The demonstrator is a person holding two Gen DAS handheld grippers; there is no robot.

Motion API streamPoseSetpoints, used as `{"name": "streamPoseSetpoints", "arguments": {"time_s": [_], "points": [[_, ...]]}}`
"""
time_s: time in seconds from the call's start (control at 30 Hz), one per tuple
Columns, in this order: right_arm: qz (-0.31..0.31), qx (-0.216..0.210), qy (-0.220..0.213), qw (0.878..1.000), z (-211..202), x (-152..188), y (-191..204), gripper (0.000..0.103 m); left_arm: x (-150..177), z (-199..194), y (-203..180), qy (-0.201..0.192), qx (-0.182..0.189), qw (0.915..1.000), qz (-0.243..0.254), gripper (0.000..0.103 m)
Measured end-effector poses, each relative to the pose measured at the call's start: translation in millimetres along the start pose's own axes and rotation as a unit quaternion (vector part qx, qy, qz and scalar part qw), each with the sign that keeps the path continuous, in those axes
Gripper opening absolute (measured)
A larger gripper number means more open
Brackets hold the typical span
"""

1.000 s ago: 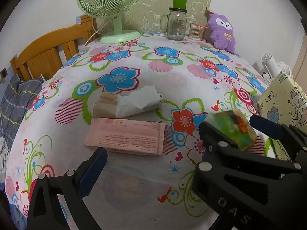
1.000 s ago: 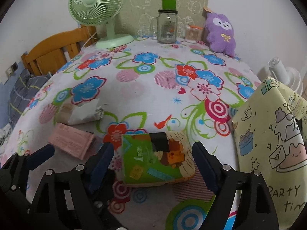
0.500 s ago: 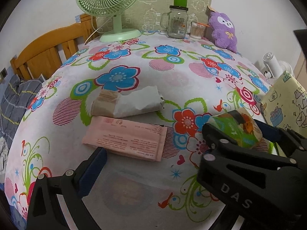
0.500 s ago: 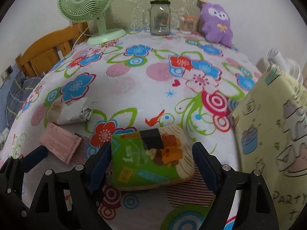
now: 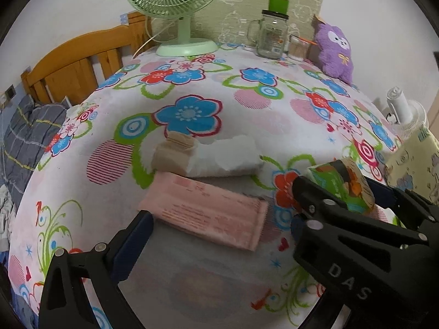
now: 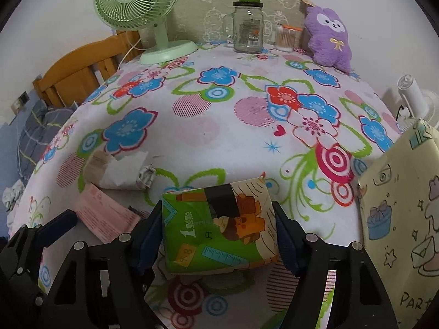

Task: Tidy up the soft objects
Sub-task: 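Hold the green box up with the right tool while the left tool grasps the pink paper packet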

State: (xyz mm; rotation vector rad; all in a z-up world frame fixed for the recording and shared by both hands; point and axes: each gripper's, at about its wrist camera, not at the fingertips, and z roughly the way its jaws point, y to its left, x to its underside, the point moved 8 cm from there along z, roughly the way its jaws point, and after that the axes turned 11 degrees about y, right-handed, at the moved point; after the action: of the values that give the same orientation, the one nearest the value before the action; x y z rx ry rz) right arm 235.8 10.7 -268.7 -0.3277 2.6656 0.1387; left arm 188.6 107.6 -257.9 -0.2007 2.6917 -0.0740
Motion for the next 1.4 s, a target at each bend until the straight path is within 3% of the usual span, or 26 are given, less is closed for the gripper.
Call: {"name": "streamPoseSetpoints", "arguments": {"time_s": [0.27, 0.47, 0.53, 0.6, 0.7, 1.0, 1.4], "points": [[0.002, 0.001, -0.010, 1.000, -5.2, -13.4, 0.4, 0.074, -14.1, 7.0, -6.5, 0.003, 0.019, 0.9998, 0.000, 0.100], [0.007, -0.009, 0.002, 1.000, -1.7, -9.8, -1.2, 0.074, -12.5, 5.9, -3.6, -0.008, -0.025, 0.9996, 0.009, 0.077], [0.008, -0.012, 0.003, 1.000, -1.7, -6.9, -1.1, 0.074, -11.1, 4.4, -2.9, -0.013, -0.025, 0.9995, 0.014, 0.070], [0.007, -0.016, 0.006, 1.000, -1.9, -4.0, 0.2, 0.074, -9.5, 1.6, -2.7, -0.015, -0.021, 0.9996, 0.015, 0.053], [0.005, -0.022, 0.006, 1.000, -5.0, -0.1, 3.3, 0.074, -5.5, -1.3, -5.9, -0.016, -0.018, 0.9995, 0.020, 0.042], [-0.002, -0.024, 0.007, 1.000, -18.0, 14.6, 7.0, 0.075, 10.0, -11.7, -14.4, -0.010, -0.006, 0.9997, 0.020, 0.040], [-0.006, -0.011, -0.021, 1.000, -55.1, 22.1, 2.0, 0.075, 15.9, -44.9, -26.9, -0.036, -0.003, 0.9990, 0.027, 0.040]]}}
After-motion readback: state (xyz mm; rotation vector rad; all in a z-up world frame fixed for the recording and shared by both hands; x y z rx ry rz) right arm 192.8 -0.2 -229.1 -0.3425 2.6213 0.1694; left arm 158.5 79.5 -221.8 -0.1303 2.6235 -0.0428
